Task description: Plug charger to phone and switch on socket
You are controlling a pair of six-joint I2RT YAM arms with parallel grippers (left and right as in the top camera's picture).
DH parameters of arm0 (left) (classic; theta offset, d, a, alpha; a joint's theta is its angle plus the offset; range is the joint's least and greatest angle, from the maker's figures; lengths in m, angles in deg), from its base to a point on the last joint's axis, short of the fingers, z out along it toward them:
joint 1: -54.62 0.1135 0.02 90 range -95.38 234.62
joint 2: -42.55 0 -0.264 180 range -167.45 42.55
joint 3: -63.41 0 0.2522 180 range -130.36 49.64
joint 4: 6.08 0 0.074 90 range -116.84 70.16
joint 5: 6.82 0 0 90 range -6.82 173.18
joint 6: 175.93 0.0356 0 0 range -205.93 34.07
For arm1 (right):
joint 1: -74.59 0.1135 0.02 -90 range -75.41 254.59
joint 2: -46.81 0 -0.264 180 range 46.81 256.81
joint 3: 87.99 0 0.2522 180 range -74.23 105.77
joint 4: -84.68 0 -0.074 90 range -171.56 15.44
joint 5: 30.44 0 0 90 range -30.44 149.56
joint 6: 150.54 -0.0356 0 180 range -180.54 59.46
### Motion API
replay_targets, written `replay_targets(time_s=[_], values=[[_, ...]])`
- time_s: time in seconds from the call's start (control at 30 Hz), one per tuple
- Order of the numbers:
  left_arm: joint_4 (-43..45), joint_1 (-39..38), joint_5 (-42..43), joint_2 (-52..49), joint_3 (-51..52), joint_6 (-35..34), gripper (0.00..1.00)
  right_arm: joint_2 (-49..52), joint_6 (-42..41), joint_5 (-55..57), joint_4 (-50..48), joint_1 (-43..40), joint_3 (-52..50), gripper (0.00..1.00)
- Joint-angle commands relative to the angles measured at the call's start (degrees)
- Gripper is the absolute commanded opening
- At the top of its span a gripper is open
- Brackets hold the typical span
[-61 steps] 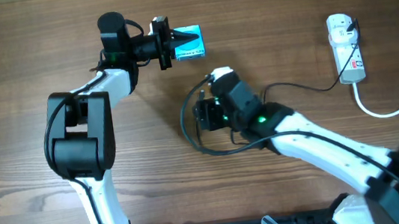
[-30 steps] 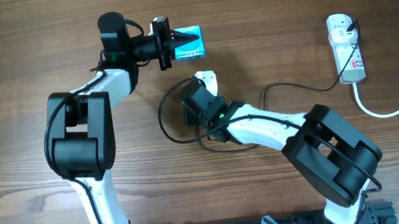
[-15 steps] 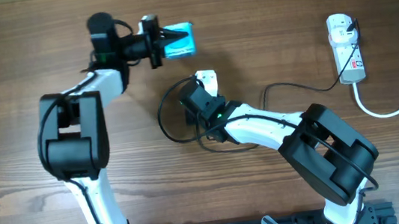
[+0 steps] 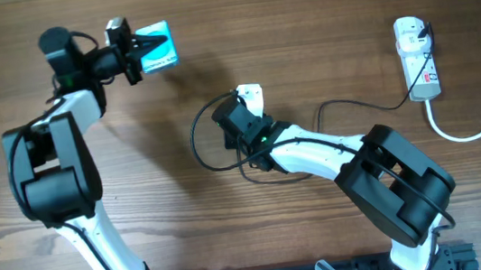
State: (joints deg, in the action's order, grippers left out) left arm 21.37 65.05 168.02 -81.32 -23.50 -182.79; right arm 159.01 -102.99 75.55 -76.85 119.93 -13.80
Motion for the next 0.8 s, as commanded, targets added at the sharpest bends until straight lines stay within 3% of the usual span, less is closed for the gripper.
replay_targets(time_s=[0.0, 0.2, 0.33, 0.77], values=[[0.57, 3.08, 4.48, 0.04, -1.25, 3.74, 0.04, 3.28, -1.20, 1.25, 1.36, -0.13, -0.48, 0.45], [1.66, 4.48, 5.18, 0.04, -1.22, 3.74, 0.04, 9.68, -1.31, 1.84, 9.94, -0.13, 7.28, 0.45], [1.88, 4.42, 5.18, 0.04, -1.22, 3.74, 0.04, 13.44, -2.75, 2.01, 16.24, -0.07, 12.68, 0.39], [1.88, 4.42, 5.18, 0.04, -1.22, 3.76, 0.04, 14.40, -7.89, -0.15, 20.94, 0.02, 13.22, 0.36]])
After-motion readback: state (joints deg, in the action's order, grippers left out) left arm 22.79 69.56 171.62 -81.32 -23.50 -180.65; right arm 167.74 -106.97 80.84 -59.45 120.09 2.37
